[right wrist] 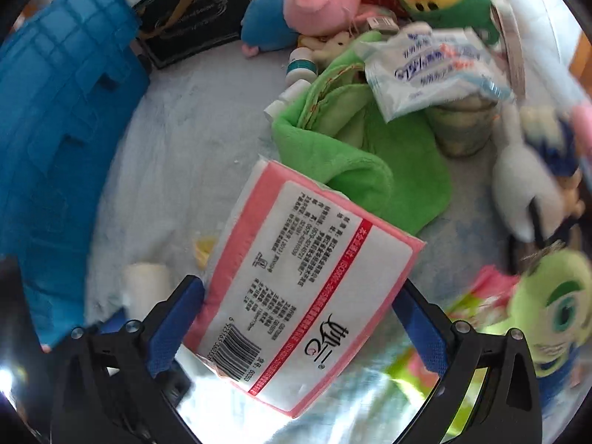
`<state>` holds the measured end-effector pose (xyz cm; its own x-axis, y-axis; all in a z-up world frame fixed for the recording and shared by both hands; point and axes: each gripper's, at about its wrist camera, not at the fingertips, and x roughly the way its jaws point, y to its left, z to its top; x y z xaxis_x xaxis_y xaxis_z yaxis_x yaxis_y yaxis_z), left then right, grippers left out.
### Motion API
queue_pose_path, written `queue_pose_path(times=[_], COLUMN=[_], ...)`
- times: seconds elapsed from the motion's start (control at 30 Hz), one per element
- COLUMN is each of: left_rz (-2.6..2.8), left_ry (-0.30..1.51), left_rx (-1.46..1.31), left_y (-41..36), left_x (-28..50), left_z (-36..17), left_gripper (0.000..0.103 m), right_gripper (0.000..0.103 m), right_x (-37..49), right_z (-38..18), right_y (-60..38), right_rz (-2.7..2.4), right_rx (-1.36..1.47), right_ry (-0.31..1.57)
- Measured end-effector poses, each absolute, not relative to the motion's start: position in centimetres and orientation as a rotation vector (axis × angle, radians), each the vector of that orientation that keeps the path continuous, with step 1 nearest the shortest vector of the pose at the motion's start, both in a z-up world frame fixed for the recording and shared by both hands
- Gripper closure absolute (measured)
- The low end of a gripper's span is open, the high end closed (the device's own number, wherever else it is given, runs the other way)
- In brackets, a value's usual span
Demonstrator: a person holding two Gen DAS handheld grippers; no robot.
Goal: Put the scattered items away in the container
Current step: 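Grasp the white paper roll with the left tool while the right grasps the white-pink tissue pack, then lift the paper roll and tissue pack with both tools toward the blue bin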
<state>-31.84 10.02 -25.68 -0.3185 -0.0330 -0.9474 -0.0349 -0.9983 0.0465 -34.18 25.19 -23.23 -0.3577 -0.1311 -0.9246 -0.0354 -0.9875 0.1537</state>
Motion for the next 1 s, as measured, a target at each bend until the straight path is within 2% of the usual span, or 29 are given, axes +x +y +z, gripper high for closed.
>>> queue_pose_path(times=[0.1, 0.47, 0.77, 1.0], left_rz=[2.541, 2.560, 2.649, 2.725], left_ry=[0.116, 0.196, 0.231, 0.236], left_rx=[-1.844, -1.804, -1.672, -1.512], left_y=[10.0, 9.8, 9.4, 10.3], left_x=[-31.8, -31.4, -30.1, -27.0], left_z=[-26.1, -26.4, -23.1, -18.2], left_gripper=[0.052, 0.054, 0.054, 0.054], right_gripper=[0.000, 0.000, 0.008, 0.009], right_x=[-33.5, -33.2, -30.9, -28.3], right_z=[-23.1, -24.0, -22.1, -17.5], right_y=[25.4, 25.3, 25.0, 25.0], right_rz=[-2.503, -2.503, -2.546, -2.666], right_rx=[1.786, 1.774, 1.704, 1.552], right_ry=[-0.116, -0.187, -0.136, -0.067])
